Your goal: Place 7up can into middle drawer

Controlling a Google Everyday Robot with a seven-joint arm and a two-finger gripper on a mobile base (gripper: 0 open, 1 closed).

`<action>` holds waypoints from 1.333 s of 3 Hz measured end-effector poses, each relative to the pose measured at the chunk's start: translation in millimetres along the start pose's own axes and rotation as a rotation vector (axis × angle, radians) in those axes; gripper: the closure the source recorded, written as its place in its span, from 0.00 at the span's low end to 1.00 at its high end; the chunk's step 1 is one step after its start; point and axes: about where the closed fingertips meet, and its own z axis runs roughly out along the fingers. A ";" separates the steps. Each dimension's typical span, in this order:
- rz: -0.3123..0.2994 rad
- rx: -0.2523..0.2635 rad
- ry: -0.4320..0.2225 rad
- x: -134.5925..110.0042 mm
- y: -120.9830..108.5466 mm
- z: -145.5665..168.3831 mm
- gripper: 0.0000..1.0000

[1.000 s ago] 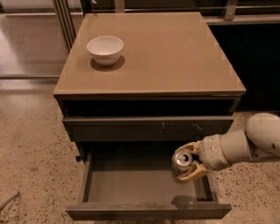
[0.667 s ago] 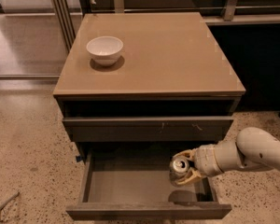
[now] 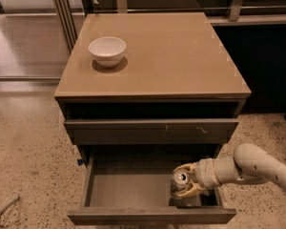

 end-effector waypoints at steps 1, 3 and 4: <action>-0.033 -0.001 0.004 12.5 2.9 7.3 1.00; -0.158 0.056 -0.036 32.2 -11.6 34.6 1.00; -0.183 0.061 -0.054 38.3 -22.7 48.4 1.00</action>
Offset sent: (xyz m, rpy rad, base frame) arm 0.0177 -0.0004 -0.0560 0.0181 -0.2059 0.0638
